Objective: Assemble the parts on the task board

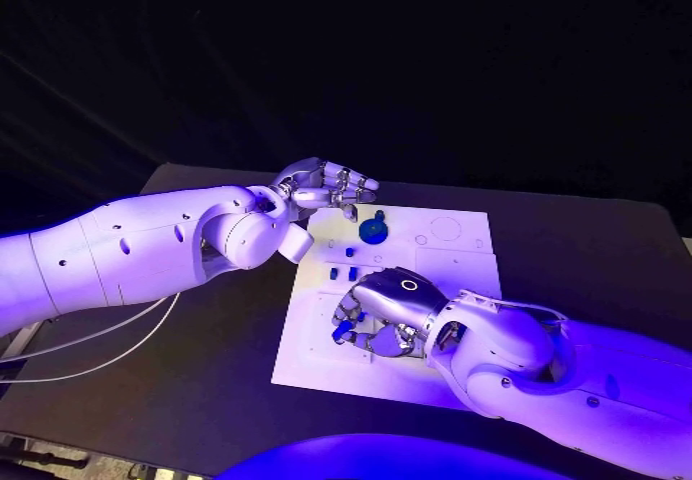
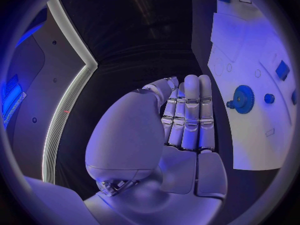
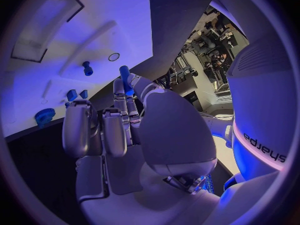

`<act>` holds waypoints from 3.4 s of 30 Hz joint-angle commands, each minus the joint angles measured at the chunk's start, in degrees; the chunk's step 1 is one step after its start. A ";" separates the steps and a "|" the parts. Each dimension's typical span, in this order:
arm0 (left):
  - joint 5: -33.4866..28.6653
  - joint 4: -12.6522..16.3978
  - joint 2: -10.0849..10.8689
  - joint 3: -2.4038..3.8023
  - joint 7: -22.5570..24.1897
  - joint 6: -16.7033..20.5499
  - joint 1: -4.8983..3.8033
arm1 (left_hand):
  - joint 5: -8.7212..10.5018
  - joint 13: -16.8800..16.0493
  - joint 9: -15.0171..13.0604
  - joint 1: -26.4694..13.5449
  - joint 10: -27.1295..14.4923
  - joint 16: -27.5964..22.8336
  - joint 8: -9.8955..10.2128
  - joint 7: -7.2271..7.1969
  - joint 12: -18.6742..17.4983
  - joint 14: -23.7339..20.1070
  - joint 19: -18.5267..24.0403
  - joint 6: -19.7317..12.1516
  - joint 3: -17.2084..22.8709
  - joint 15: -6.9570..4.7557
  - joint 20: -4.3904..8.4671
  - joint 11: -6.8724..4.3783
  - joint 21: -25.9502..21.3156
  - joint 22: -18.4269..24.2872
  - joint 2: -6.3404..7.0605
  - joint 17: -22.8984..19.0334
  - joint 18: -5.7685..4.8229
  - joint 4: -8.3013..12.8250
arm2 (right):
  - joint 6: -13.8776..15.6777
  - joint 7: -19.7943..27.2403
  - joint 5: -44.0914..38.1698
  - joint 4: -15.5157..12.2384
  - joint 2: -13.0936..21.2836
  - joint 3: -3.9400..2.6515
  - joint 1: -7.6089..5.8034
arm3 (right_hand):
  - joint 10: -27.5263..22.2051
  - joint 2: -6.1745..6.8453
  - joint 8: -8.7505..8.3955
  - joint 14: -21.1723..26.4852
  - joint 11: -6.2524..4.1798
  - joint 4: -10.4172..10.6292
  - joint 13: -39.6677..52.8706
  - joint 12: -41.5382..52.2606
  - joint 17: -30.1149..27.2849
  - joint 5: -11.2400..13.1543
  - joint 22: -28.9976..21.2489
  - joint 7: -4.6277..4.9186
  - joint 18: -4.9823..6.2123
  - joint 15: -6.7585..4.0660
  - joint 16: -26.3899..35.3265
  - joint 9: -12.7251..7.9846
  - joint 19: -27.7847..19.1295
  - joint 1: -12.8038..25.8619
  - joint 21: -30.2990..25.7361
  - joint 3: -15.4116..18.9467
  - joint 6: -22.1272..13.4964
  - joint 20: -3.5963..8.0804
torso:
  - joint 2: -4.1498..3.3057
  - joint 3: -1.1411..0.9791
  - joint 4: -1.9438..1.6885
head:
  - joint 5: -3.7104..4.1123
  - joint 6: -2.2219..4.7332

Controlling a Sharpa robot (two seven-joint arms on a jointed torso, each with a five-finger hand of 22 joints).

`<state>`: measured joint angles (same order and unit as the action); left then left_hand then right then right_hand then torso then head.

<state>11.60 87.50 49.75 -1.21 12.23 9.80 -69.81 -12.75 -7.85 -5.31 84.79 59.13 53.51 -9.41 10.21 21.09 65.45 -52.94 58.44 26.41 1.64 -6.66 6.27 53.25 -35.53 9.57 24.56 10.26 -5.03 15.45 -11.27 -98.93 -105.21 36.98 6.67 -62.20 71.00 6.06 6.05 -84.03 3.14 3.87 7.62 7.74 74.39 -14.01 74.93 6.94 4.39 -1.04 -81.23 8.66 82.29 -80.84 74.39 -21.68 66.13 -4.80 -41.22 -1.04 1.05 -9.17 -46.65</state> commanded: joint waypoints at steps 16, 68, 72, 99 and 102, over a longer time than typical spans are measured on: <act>-0.19 0.23 -0.08 0.03 0.11 -1.16 -0.01 | 0.04 -0.10 0.09 0.02 -0.32 -0.39 -0.40 -0.02 0.23 -0.51 0.33 -0.52 -0.28 0.02 -0.19 -0.07 -0.19 0.11 -0.51 -0.10 0.33 -0.05 | -1.60 0.49 -1.20 4.25 -2.28 0.50 1.18 | 0.09 -0.08 0.05 -3.06 0.02 -0.07 0.07 -0.31 0.02 -0.23 7.10 0.06 -0.89 -0.20 -0.18 0.06 0.36 -0.47 -0.31 -0.31 0.19 -0.01 | -0.01 -0.09 0.05 | -0.44 -0.61; -0.19 0.32 0.32 0.03 -0.29 -1.59 -0.02 | 0.05 -0.12 0.10 -0.05 -0.43 -0.46 -0.45 -0.01 0.37 -0.53 0.32 -0.58 -0.38 0.05 -0.21 -0.05 -0.28 0.17 -0.55 -0.16 0.33 -0.03 | 4.69 -2.81 -2.25 -0.60 0.99 0.56 1.47 | 0.13 3.13 -2.18 -2.75 -0.08 0.24 0.98 -1.25 -1.06 -0.66 7.66 0.60 -0.87 -0.15 0.23 -3.69 0.45 3.68 -0.49 0.20 -13.88 -0.23 | 0.10 -0.02 0.04 | 0.04 -0.52; -0.19 0.33 0.43 0.03 -0.26 -1.55 -0.02 | 0.05 -0.12 0.10 -0.05 -0.43 -0.46 -0.45 -0.01 0.37 -0.53 0.32 -0.58 -0.38 0.05 -0.21 -0.05 -0.28 0.17 -0.55 -0.16 0.33 -0.03 | 6.98 -2.76 2.28 -3.08 5.55 0.24 0.48 | 2.98 3.04 0.11 -2.68 -0.14 0.24 2.44 0.69 -1.48 -0.51 7.75 0.65 -0.89 -0.28 0.48 -2.80 0.47 3.93 -0.55 0.69 -9.22 0.01 | 0.21 0.05 0.16 | 1.01 -0.08; -0.19 0.35 1.51 -0.31 -0.04 -1.04 0.02 | 0.05 -0.12 0.10 -0.05 -0.43 -0.46 -0.45 -0.01 0.37 -0.53 0.32 -0.58 -0.38 0.05 -0.21 -0.05 -0.28 0.17 -0.55 -0.16 0.33 -0.03 | 6.83 -17.33 10.96 -11.18 30.67 1.25 -0.19 | 9.08 -0.06 9.87 -4.95 -2.65 11.60 66.71 66.04 10.41 -3.79 11.60 -2.15 -2.32 -2.21 -6.39 9.13 3.70 12.07 5.97 24.74 -5.83 1.73 | 1.44 0.52 1.21 | 9.80 0.43; -0.20 0.41 1.60 -0.33 -0.05 -1.07 0.02 | 0.05 -0.12 0.10 -0.05 -0.43 -0.46 -0.45 -0.01 0.37 -0.53 0.32 -0.58 -0.38 0.05 -0.21 -0.05 -0.28 0.17 -0.55 -0.16 0.33 -0.03 | 7.11 -18.75 9.51 -10.82 29.74 1.29 0.63 | 9.16 -0.17 10.06 -4.96 -2.67 12.53 67.08 66.26 10.50 -4.32 11.67 -2.19 -2.33 -2.22 -6.45 9.65 3.74 12.21 6.02 25.81 -5.93 1.74 | 1.36 0.52 1.15 | 9.84 0.40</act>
<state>11.60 87.73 51.34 -1.55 11.76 9.34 -69.79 -12.76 -7.90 -5.28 84.80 59.13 53.24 -9.62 10.21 21.09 65.45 -52.94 58.44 26.41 1.64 -6.66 6.27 53.25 -35.45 9.57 24.46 10.27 -5.04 22.50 -26.26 -85.34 -116.16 67.07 7.97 -61.79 79.71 6.48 15.94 -83.91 0.36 16.39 74.66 73.81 74.94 -18.10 74.92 4.79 2.59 -3.18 -87.46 18.25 84.02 -68.62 80.20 3.81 60.49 -3.06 -39.81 -0.52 2.25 0.61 -46.21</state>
